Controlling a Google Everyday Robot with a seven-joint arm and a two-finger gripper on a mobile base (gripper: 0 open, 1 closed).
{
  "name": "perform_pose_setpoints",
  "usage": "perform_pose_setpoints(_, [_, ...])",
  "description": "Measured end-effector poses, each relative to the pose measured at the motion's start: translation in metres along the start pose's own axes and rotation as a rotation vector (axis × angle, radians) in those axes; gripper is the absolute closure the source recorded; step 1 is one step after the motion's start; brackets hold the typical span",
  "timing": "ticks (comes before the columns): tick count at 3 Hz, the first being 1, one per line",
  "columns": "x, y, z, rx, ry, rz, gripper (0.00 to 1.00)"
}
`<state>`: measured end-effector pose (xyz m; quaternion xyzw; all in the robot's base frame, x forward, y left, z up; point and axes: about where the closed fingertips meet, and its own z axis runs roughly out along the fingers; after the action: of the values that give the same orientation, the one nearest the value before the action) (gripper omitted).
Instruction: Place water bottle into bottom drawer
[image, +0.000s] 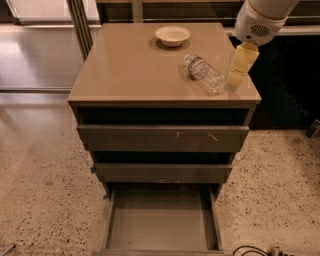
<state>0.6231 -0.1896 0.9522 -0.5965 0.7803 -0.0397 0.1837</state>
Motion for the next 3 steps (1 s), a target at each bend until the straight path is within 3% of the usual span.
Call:
perform_pose_setpoints(1, [-0.002,-0.002,0.001,0.005,0.002,0.004,0.00])
perform_pose_setpoints(2, [-0.019,-0.021,0.017,0.040,0.023,0.047,0.00])
perform_pose_setpoints(3, [-0.045,-0.052,0.050,0.045,0.053,0.166,0.00])
